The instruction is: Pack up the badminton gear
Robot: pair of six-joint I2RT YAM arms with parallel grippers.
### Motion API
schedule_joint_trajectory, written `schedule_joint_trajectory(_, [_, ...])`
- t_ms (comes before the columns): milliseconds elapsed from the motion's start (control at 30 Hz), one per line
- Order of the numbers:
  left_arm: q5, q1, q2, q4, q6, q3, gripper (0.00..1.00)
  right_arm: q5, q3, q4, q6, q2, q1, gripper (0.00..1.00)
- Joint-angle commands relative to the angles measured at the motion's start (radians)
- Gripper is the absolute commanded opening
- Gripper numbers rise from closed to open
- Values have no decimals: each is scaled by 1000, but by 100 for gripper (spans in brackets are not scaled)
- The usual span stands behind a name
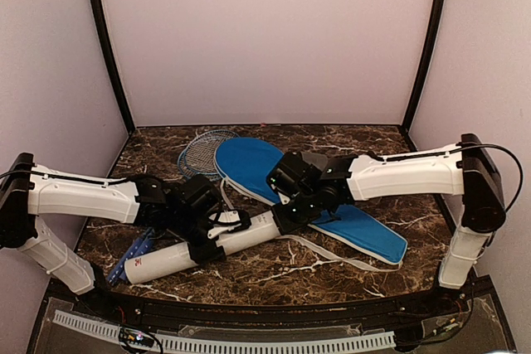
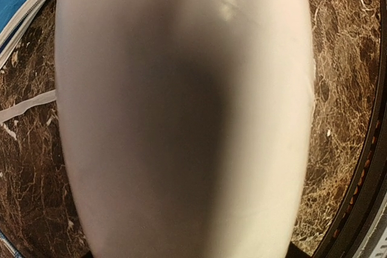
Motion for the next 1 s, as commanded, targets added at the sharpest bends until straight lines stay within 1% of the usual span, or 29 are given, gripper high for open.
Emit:
schedule_joint_trajectory(0, [65,-14,-30,296,15,48,61,-158,81,173,-11,6,84,1])
schedule_joint_trajectory(133, [41,-15,-45,295,26,31,61,-74,73,80,-30,-47,74,11])
schedule_joint_trajectory(300, [21,-14,-62,300,40,16,61,-26,13,21,-24,-153,32,23])
schedule_joint_trajectory(567, [11,-14,-89,322,58,-8,61,19,-49,-37,-18,-334,-57,36])
schedule_joint_trajectory(667, [10,-14,-112,342,70,-28,61,11,-76,-38,-22,-400,-94,40])
schedule_joint_trajectory(767, [23,-14,-138,363,87,-53,61,-76,-128,23,-18,-473,-144,44])
schedule_joint_trajectory(967, [61,-14,-204,405,128,-104,61,-348,-246,200,9,-610,-252,56])
